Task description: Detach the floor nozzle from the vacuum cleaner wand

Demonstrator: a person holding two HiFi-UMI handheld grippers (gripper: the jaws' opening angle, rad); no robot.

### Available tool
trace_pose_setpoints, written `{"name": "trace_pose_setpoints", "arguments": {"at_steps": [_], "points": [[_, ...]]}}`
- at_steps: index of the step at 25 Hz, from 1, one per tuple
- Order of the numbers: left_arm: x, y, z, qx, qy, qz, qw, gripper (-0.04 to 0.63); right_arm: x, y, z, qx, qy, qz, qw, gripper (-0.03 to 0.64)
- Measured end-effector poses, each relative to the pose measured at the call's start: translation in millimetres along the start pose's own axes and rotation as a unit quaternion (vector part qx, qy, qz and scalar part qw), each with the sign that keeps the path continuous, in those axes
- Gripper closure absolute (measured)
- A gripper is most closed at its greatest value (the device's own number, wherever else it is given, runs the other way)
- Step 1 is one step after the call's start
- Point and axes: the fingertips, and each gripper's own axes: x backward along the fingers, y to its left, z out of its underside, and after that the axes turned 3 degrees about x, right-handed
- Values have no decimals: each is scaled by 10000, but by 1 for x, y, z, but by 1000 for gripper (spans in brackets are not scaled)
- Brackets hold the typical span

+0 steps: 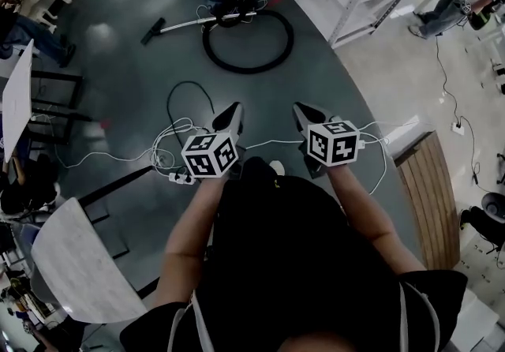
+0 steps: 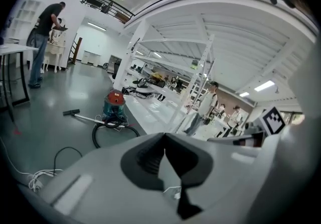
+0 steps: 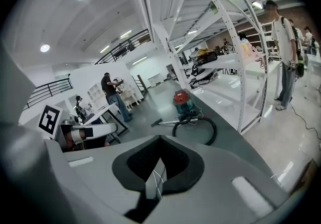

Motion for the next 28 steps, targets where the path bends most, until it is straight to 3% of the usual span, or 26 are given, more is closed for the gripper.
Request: {"name": "trace_pose_setpoints", "arguments": {"at_steps": [13, 22, 28], "points": [[-41, 10, -12, 80, 152, 184, 9997, 586, -19, -34, -7, -194, 54, 253, 9995, 621], [-102, 30, -49, 325, 113, 624, 9975, 586, -58, -59, -41, -183, 52, 510, 9985, 621], [-139, 43, -78, -30, 314, 845, 9959, 586, -94, -74, -71, -343, 88, 679, 9971, 621]]}}
